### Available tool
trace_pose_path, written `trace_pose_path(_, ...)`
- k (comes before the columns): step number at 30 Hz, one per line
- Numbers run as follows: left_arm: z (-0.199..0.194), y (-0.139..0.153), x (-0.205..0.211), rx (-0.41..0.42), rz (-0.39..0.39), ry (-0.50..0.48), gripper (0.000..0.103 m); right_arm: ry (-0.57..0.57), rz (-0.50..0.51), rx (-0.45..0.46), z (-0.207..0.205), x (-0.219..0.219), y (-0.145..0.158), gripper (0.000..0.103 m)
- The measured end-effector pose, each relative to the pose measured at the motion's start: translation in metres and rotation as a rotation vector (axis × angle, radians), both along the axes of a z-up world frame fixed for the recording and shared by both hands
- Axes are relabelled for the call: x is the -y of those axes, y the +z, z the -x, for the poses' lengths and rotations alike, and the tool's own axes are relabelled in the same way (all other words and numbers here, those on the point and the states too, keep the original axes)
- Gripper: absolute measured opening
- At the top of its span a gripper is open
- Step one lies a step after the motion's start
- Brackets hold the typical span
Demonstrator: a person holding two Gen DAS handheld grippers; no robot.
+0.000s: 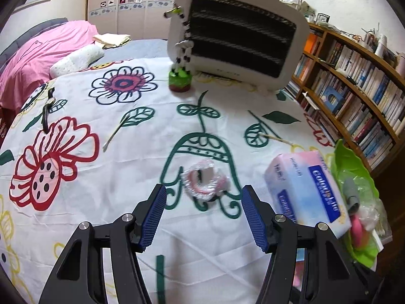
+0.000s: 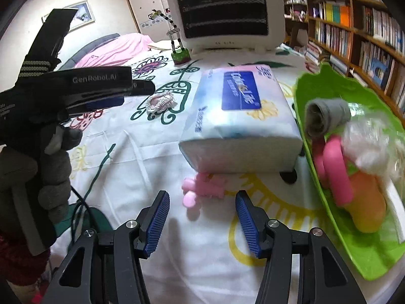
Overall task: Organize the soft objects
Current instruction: 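Grasp the clear-wrapped pink item with the left gripper while the right grasps the pink plastic toy, then drop the pink toy into the tray with the right gripper while the left drops the wrapped item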
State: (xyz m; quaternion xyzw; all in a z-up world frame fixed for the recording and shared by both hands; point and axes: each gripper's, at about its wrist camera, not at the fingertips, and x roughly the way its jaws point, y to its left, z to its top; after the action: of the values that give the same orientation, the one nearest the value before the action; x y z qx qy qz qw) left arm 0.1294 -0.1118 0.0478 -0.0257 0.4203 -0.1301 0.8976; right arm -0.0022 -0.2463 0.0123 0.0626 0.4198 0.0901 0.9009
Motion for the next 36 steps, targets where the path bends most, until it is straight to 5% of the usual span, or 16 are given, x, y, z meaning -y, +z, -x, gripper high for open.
trace_pose_path(8,-0.015,-0.015,-0.002,-0.039,-0.013,0.000,0.062,-0.019,0.138,0.030,-0.002,-0.014,-0.001,0.039)
trace_pose_path(18,-0.032,-0.031,0.018,-0.056,-0.113,-0.021,0.061,0.026,-0.009,0.038,0.012,0.000,0.007,0.035)
trace_pose_path(26,-0.031,-0.029,0.026,-0.020,-0.132,-0.049,0.017,0.039,-0.097,0.069,0.020,0.006,0.017,0.035)
trace_pose_path(36,-0.006,0.005,0.015,0.076,-0.067,-0.013,0.013,0.027,-0.135,0.121,0.022,0.020,0.030,0.035)
